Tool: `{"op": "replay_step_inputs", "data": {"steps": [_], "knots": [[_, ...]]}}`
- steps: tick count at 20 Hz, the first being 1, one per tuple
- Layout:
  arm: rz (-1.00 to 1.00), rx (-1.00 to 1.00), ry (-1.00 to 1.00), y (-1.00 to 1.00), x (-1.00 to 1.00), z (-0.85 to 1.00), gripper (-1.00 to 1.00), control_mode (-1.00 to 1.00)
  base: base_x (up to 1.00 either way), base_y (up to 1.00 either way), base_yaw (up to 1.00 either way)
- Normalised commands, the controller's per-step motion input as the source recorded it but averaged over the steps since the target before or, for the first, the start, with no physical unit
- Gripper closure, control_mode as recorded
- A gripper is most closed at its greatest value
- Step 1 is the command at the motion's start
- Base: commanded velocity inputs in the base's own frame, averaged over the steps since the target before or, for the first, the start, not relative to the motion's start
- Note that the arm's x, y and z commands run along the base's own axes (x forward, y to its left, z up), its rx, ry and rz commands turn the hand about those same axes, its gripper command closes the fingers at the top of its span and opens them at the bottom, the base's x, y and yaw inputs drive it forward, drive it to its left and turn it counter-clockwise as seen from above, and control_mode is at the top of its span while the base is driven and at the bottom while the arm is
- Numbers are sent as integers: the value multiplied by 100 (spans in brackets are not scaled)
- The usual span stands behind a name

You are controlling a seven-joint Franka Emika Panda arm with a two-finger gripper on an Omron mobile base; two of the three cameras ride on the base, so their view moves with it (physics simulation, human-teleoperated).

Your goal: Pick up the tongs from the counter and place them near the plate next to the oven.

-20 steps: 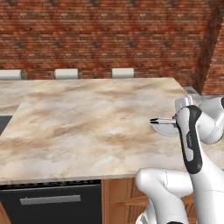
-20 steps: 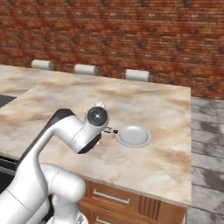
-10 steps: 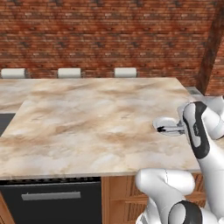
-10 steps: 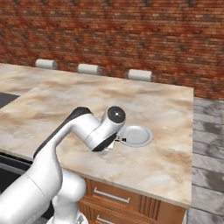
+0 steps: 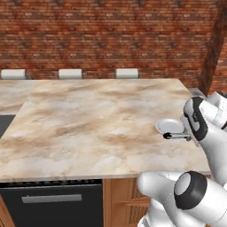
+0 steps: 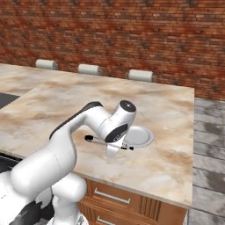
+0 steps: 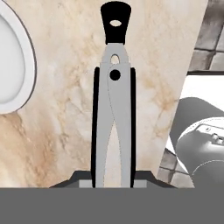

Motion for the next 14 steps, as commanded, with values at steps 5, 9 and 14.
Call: {"op": "replay_step_inputs", "data": {"steps": [5,9,14], "knots": [[-3,-1,5,-26,-1,-62,100,-100,0,0,0],[-9,-12,0,-9,1,-51,100,-100,0,0,0],[-14,-2,17,-3,8,-36,100,-100,0,0,0]]}}
